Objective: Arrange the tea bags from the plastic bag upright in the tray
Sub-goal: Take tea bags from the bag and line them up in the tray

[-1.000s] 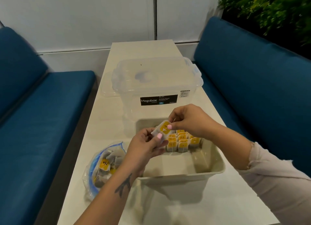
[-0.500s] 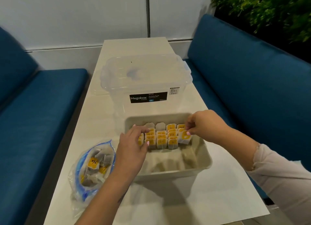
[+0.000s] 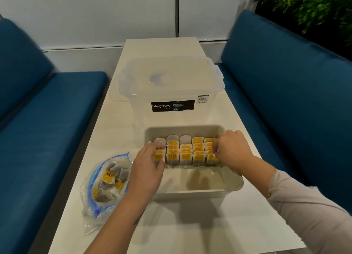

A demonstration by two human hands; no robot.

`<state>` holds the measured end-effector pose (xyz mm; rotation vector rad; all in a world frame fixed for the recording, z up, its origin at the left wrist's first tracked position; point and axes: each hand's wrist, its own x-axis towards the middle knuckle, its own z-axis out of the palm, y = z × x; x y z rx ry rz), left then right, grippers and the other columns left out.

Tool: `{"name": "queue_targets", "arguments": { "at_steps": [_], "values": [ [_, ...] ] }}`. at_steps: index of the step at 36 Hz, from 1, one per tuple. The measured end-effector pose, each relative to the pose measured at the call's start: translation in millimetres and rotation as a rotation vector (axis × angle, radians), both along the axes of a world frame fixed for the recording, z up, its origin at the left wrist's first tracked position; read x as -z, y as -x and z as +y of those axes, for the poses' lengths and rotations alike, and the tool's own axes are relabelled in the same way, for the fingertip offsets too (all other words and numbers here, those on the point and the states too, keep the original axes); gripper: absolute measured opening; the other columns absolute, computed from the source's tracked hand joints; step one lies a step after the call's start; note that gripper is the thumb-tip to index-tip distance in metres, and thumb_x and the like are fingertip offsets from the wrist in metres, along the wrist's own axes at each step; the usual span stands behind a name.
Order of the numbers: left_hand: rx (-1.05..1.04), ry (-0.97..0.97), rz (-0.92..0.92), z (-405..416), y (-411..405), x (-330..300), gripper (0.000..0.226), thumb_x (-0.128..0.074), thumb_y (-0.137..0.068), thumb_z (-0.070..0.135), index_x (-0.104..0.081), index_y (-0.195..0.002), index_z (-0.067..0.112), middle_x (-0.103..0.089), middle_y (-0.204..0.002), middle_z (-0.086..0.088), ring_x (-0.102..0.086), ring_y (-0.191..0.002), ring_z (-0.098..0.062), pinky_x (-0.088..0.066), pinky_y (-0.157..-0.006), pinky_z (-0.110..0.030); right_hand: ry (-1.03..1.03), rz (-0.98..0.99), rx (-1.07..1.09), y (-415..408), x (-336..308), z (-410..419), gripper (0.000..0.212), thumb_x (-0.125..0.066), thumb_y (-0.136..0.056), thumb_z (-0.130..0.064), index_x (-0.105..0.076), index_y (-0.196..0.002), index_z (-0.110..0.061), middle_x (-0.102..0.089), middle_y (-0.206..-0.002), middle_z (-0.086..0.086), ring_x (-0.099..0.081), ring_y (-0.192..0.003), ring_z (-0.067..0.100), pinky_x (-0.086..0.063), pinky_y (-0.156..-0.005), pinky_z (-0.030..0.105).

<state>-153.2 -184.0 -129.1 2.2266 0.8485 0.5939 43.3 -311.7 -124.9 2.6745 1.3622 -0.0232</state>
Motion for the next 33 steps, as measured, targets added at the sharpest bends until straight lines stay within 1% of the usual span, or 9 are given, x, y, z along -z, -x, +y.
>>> {"name": "queue_targets", "arguments": {
  "at_steps": [8,12,16,20,22,25,27,30,33],
  "values": [
    [-0.005,0.008,0.026,-0.2,-0.3,2.5,0.031,-0.061,-0.087,0.004,-0.060,-0.111,0.024,-0.058,-0.124,0.008,-0.041,-0.132,-0.014,-0.031,-0.100,-0.022,-0.035,-0.002,0.010,0.5,5.9,2.0,0.017,-0.058,-0.090,-0.037,-0.073,-0.097,-0.032,-0.059,-0.095,-0.003,-0.047,-0.090,0.015,-0.033,-0.081,0.029],
    [-0.007,0.010,0.029,-0.7,0.1,1.9,0.031,-0.061,-0.087,0.005,-0.059,-0.110,0.025,-0.058,-0.124,0.008,-0.041,-0.132,-0.014,-0.033,-0.106,-0.030,-0.019,-0.025,0.003,0.5,7.0,2.3,0.018,-0.058,-0.089,-0.038,-0.073,-0.097,-0.031,-0.060,-0.095,-0.004,-0.048,-0.091,0.016,-0.031,-0.079,0.029],
    [0.002,0.012,0.032,-0.7,-0.1,0.9,0.031,-0.061,-0.087,0.004,-0.059,-0.110,0.025,-0.058,-0.124,0.009,-0.041,-0.132,-0.013,-0.031,-0.102,-0.022,-0.017,-0.032,0.010,0.2,7.5,2.9,0.018,-0.059,-0.089,-0.039,-0.073,-0.097,-0.031,-0.060,-0.096,-0.004,-0.046,-0.090,0.015,-0.027,-0.076,0.028],
    [0.002,0.012,0.043,0.4,0.1,-1.1,0.031,-0.062,-0.087,0.005,-0.060,-0.111,0.025,-0.055,-0.120,0.015,-0.041,-0.131,-0.012,-0.029,-0.098,-0.017,-0.008,-0.033,0.012,-0.5,6.0,1.6,0.019,-0.062,-0.086,-0.042,-0.072,-0.099,-0.032,-0.060,-0.098,-0.005,-0.044,-0.089,0.014,-0.028,-0.077,0.028],
    [0.008,0.006,0.046,1.7,0.6,-2.1,0.031,-0.062,-0.087,0.006,-0.060,-0.111,0.025,-0.051,-0.113,0.020,-0.044,-0.129,-0.012,-0.031,-0.097,-0.018,-0.012,-0.023,0.020,-0.9,3.9,0.6,0.022,-0.064,-0.085,-0.045,-0.071,-0.102,-0.033,-0.061,-0.101,-0.005,-0.043,-0.089,0.013,-0.029,-0.078,0.028],
    [0.014,0.009,0.045,4.9,2.5,-3.6,0.030,-0.063,-0.087,0.008,-0.060,-0.110,0.026,-0.051,-0.111,0.021,-0.046,-0.126,-0.012,-0.033,-0.097,-0.018,-0.007,-0.002,0.030,-1.4,-2.2,0.3,0.025,-0.064,-0.085,-0.045,-0.069,-0.106,-0.034,-0.062,-0.103,-0.005,-0.047,-0.093,0.014,-0.033,-0.083,0.028],
    [0.016,0.015,0.040,8.4,5.7,-6.2,0.030,-0.063,-0.087,0.008,-0.059,-0.109,0.029,-0.054,-0.114,0.018,-0.049,-0.119,-0.008,-0.033,-0.095,-0.012,-0.021,0.016,0.041,-1.4,-7.0,0.2,0.023,-0.065,-0.085,-0.042,-0.068,-0.107,-0.035,-0.063,-0.102,-0.004,-0.048,-0.095,0.015,-0.033,-0.083,0.028],
    [0.005,0.005,-0.004,18.1,15.1,-12.9,0.032,-0.061,-0.086,0.003,-0.059,-0.102,0.031,-0.056,-0.113,0.016,-0.048,-0.103,0.002,-0.029,-0.081,0.005,-0.075,0.021,0.054,0.3,-13.3,2.4,0.020,-0.064,-0.087,-0.039,-0.068,-0.106,-0.036,-0.063,-0.098,-0.006,-0.047,-0.093,0.014,-0.032,-0.082,0.029],
    [-0.049,-0.017,-0.037,33.1,29.1,-19.4,0.037,-0.061,-0.084,-0.002,-0.059,-0.099,0.031,-0.056,-0.110,0.016,-0.048,-0.102,0.002,-0.024,-0.081,0.009,-0.139,0.030,0.056,5.5,-19.9,10.4,0.018,-0.063,-0.086,-0.039,-0.068,-0.103,-0.037,-0.064,-0.094,-0.008,-0.042,-0.086,0.012,-0.028,-0.077,0.028]
  ]
}}
